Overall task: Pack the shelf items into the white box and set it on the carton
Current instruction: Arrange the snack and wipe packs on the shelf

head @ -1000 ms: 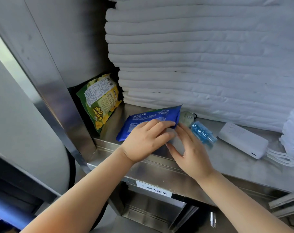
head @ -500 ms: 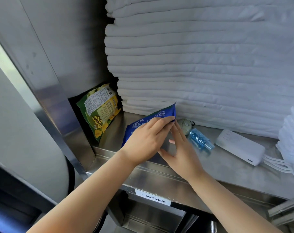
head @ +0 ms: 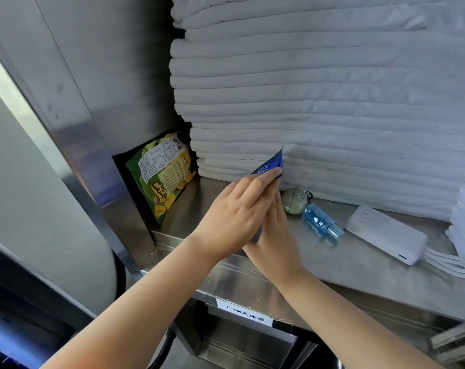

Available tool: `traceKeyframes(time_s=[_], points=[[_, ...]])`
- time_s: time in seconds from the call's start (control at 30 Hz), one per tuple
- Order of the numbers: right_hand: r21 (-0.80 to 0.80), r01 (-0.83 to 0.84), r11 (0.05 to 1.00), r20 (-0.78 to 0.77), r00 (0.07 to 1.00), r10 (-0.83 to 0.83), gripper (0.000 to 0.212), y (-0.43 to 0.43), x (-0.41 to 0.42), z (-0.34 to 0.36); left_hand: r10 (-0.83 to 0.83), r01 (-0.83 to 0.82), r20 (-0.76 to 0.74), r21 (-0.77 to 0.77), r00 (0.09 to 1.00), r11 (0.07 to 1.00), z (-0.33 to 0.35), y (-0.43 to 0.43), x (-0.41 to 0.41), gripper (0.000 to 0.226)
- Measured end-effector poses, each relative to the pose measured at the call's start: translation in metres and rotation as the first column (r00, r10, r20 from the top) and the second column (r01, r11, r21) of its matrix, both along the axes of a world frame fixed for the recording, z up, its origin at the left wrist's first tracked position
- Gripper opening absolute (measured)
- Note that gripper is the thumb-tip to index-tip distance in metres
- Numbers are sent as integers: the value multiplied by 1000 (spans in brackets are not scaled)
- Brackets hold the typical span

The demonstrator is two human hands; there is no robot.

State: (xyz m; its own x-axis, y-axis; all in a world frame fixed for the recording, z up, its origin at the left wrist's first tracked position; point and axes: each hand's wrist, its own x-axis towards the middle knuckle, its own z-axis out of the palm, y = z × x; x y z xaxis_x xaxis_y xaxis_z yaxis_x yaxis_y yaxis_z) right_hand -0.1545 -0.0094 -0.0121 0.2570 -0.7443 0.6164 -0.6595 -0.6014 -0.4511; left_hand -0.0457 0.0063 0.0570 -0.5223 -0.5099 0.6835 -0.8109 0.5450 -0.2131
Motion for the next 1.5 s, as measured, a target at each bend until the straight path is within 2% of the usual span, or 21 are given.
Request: traceKeyframes(time_s=[0.2, 0.33, 0.4, 0.5, 0.63, 0.77, 0.87, 0.97, 1.17, 1.33, 1.5], points=[[-31, -61, 998, 45, 997, 62, 87, 4, 6, 5, 25, -23, -41, 47, 999, 999, 3, 3, 0, 37], [-90, 122, 988, -47, 991, -127, 64, 0, 19, -1, 6, -3, -46, 68, 999, 998, 2, 3, -4, 41], [-45, 158, 986, 37, 987, -156, 59, -3, 19, -9, -6, 7, -16, 69, 1000, 998, -1, 4, -4, 41], [-12, 90, 996, 95, 992, -88, 65, -8, 17, -11, 3, -4, 1, 77, 1000, 997, -2, 5, -2, 42], [-68, 104, 992, -13, 994, -105, 61, -10, 18, -4, 61, -59, -14, 92, 998, 994, -1, 6, 1, 41], [-83, 68, 994, 106, 993, -60, 60, -11, 15, -2, 67, -56, -82, 131, 994, 990, 1, 9, -1, 37], [-70, 26, 997, 221, 975, -9, 66, -11, 11, 3, 47, -32, -135, 110, 990, 993, 5, 12, 2, 42], [-98, -6, 995, 268, 963, 32, 59, -9, 4, 5, 30, -22, -126, 64, 992, 998, 7, 16, 7, 40], [-155, -98, 983, 166, 978, 124, 66, -10, 2, -6, 90, -63, -268, 110, 959, 992, -10, 32, 30, 42], [-53, -99, 994, 50, 993, 102, 67, -10, 4, -13, 232, -192, -223, 188, 947, 963, -16, 44, 46, 45], [-128, -141, 982, -35, 990, 138, 62, -11, 3, -10, 289, -258, -226, 156, 930, 953, -21, 50, 53, 44]])
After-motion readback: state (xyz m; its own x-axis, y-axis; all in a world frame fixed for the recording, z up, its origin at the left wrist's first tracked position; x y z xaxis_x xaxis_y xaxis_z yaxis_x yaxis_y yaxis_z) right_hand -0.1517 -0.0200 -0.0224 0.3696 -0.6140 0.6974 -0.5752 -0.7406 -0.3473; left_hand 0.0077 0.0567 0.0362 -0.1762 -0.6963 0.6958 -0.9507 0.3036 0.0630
